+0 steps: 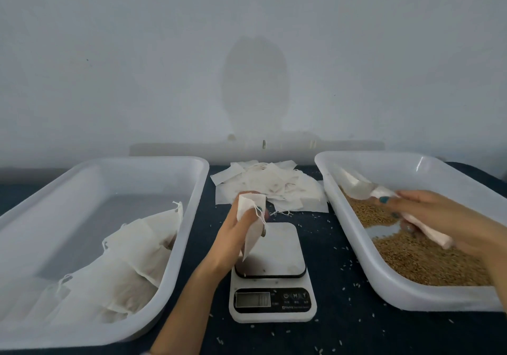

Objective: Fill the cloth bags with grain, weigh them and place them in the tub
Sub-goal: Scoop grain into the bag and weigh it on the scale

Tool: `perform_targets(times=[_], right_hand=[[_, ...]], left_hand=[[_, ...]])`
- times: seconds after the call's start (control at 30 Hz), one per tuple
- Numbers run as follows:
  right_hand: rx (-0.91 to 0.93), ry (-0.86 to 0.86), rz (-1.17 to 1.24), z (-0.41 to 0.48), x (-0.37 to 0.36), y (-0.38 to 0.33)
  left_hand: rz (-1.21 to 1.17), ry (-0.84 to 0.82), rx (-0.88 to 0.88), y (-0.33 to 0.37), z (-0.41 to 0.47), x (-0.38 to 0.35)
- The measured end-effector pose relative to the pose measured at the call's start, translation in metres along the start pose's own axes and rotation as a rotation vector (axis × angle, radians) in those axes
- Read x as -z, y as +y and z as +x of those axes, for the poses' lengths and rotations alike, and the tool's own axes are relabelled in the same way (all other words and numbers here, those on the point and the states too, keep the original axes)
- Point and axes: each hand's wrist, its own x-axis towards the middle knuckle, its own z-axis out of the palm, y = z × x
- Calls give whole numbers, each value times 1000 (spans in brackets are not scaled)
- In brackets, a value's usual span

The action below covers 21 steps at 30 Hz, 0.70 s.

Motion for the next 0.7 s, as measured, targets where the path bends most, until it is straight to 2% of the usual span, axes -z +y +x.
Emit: perform_targets(times=[0.07, 0.2, 0.37, 0.43, 0.53, 0.57, 0.6, 0.67, 0.7], right_hand=[[-99, 34, -198, 12, -1, 13], [-216, -35, -565, 26, -6, 22], [-259, -139, -877, 28, -21, 15], [-140, -15, -930, 24, -27, 10], [290, 328, -748, 8, -54, -13], [422, 341, -656, 2, -71, -25], [516, 274, -567, -5, -90, -36], [551, 75, -450, -16, -131, -53], [540, 31, -453, -19, -150, -56]], left_hand=[[-37, 54, 67, -1, 1, 1], [6, 115, 75, 0, 2, 2], [9, 131, 112, 1, 4, 3], [73, 150, 88, 0, 6, 1], [147, 157, 44, -4, 9, -4], [166, 159, 31, -5, 10, -6], [179, 157, 10, -7, 9, -8], [162, 146, -20, -6, 8, -10], [134, 136, -15, -6, 6, -9]])
